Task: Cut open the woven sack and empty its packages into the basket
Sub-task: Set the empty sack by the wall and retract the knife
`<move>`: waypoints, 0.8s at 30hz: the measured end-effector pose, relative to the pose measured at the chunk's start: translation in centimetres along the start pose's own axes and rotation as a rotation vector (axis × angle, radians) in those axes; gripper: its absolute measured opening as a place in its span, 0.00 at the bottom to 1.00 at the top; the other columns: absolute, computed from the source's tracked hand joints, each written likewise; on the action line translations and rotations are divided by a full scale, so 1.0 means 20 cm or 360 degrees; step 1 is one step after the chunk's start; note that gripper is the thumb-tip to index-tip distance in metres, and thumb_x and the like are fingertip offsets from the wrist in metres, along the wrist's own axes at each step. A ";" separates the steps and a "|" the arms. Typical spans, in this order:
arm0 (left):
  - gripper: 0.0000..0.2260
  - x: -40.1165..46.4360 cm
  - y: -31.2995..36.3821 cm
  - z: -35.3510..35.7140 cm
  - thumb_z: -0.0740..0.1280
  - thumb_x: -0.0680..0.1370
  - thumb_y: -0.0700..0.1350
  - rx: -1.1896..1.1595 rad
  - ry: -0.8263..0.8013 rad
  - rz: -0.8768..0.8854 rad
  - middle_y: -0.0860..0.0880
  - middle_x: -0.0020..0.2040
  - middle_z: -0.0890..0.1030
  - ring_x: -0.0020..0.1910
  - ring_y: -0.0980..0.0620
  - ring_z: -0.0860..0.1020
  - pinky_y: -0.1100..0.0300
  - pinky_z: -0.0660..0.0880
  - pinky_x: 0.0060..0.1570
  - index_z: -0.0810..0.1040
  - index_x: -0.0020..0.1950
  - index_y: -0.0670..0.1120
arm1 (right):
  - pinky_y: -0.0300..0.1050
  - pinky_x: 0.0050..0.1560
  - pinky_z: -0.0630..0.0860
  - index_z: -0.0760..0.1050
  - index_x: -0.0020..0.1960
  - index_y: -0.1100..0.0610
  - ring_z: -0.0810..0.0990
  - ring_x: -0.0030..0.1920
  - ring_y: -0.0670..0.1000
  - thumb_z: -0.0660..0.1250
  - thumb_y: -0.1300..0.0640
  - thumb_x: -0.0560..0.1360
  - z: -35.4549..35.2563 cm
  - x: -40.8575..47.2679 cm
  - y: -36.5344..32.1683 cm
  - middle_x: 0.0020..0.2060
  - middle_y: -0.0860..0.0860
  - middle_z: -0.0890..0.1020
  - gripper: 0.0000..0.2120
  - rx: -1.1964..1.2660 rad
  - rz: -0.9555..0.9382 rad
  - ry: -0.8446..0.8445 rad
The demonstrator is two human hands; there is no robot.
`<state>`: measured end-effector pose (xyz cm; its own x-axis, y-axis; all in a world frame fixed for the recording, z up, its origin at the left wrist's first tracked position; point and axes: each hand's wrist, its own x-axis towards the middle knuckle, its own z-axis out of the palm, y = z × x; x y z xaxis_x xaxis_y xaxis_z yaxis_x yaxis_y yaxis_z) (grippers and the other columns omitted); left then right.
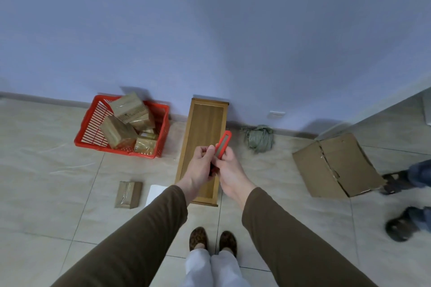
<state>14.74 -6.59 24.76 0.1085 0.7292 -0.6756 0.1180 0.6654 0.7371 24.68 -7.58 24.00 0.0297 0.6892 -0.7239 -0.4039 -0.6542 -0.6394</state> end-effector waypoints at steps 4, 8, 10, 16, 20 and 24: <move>0.16 -0.04 -0.02 -0.07 0.57 0.87 0.57 0.0043 -0.0016 -0.0029 0.46 0.42 0.75 0.35 0.51 0.72 0.60 0.70 0.34 0.70 0.65 0.46 | 0.61 0.69 0.76 0.69 0.72 0.50 0.82 0.62 0.57 0.65 0.66 0.82 0.04 -0.02 0.06 0.59 0.56 0.84 0.21 -0.0003 0.0018 -0.0029; 0.16 -0.05 -0.08 -0.16 0.57 0.87 0.55 -0.0005 -0.0040 -0.0105 0.45 0.41 0.73 0.34 0.51 0.70 0.59 0.68 0.35 0.70 0.65 0.43 | 0.59 0.65 0.79 0.67 0.70 0.47 0.83 0.60 0.57 0.66 0.66 0.82 0.10 0.00 0.14 0.57 0.56 0.85 0.23 -0.0053 0.0055 -0.0034; 0.15 -0.05 -0.10 -0.23 0.59 0.87 0.53 -0.0058 -0.0080 -0.0108 0.45 0.40 0.75 0.33 0.51 0.72 0.59 0.69 0.35 0.70 0.64 0.42 | 0.52 0.54 0.82 0.66 0.72 0.49 0.83 0.56 0.56 0.66 0.68 0.81 0.15 0.02 0.17 0.57 0.57 0.84 0.25 -0.0033 0.0063 -0.0006; 0.03 0.07 -0.17 -0.57 0.67 0.83 0.35 -0.0098 -0.0122 -0.0062 0.40 0.46 0.83 0.40 0.50 0.83 0.60 0.83 0.44 0.77 0.57 0.39 | 0.45 0.46 0.82 0.73 0.64 0.56 0.85 0.53 0.55 0.66 0.63 0.83 0.32 0.11 0.25 0.57 0.58 0.83 0.11 0.0382 0.0114 0.0235; 0.05 0.17 -0.21 -0.79 0.72 0.80 0.33 -0.0137 -0.0050 -0.0134 0.43 0.40 0.84 0.34 0.51 0.85 0.61 0.84 0.38 0.78 0.52 0.40 | 0.49 0.57 0.83 0.76 0.61 0.54 0.85 0.55 0.54 0.68 0.57 0.83 0.49 0.20 0.37 0.55 0.57 0.84 0.07 0.0505 0.0192 0.0486; 0.09 0.29 -0.27 -0.95 0.74 0.78 0.35 -0.0122 0.0038 -0.0172 0.40 0.43 0.85 0.31 0.51 0.84 0.60 0.84 0.37 0.76 0.53 0.43 | 0.45 0.52 0.82 0.79 0.60 0.54 0.85 0.52 0.51 0.70 0.56 0.82 0.58 0.30 0.51 0.52 0.55 0.85 0.08 0.0480 0.0164 0.0784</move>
<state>-4.08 -2.94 17.20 0.0754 0.6558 -0.7511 0.0520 0.7497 0.6598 10.13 -6.62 16.14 0.3687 0.3535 -0.8597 -0.6674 -0.5431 -0.5095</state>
